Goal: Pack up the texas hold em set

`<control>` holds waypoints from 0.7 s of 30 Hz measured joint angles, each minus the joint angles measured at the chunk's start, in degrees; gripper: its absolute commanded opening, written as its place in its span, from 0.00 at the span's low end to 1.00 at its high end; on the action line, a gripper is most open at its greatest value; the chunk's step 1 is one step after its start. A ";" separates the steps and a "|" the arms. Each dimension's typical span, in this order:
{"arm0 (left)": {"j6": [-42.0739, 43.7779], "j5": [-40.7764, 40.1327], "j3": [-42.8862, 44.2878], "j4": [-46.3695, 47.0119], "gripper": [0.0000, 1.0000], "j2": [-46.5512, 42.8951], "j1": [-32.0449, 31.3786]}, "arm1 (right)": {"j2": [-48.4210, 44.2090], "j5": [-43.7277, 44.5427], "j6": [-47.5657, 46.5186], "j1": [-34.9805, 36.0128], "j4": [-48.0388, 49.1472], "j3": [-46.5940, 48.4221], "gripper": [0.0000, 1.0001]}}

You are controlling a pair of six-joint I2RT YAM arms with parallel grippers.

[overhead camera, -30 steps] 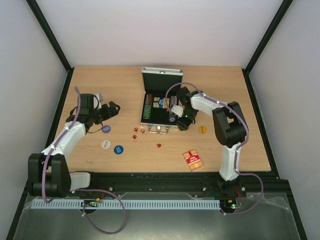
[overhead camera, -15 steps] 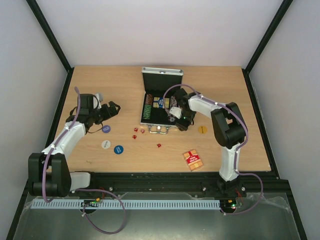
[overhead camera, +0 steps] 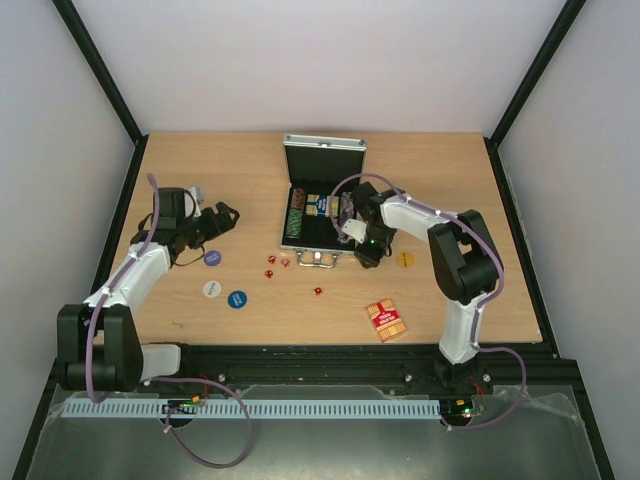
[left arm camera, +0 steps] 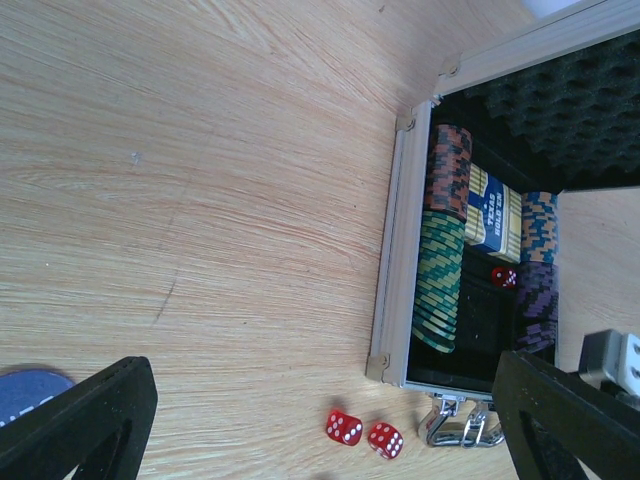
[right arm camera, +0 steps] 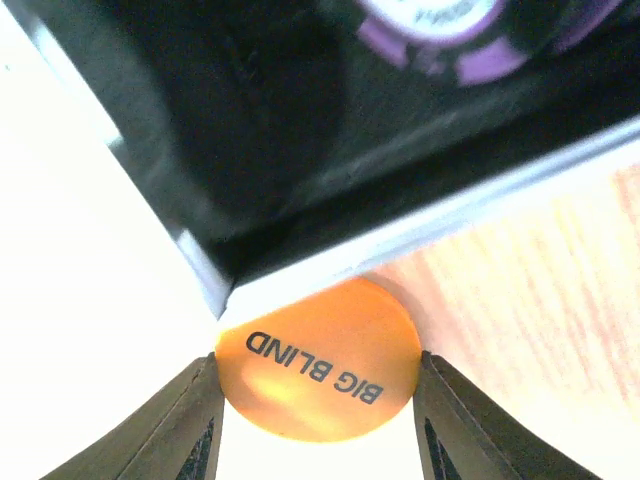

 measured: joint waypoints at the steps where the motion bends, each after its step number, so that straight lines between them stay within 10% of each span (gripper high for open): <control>1: -0.02 0.02 0.00 0.04 0.95 0.04 0.00 | -0.66 -0.02 0.07 0.07 -0.81 -0.52 0.42; 21: -0.20 0.02 -0.02 0.15 0.94 0.15 0.00 | -2.56 -2.99 2.21 2.47 -7.69 14.82 0.43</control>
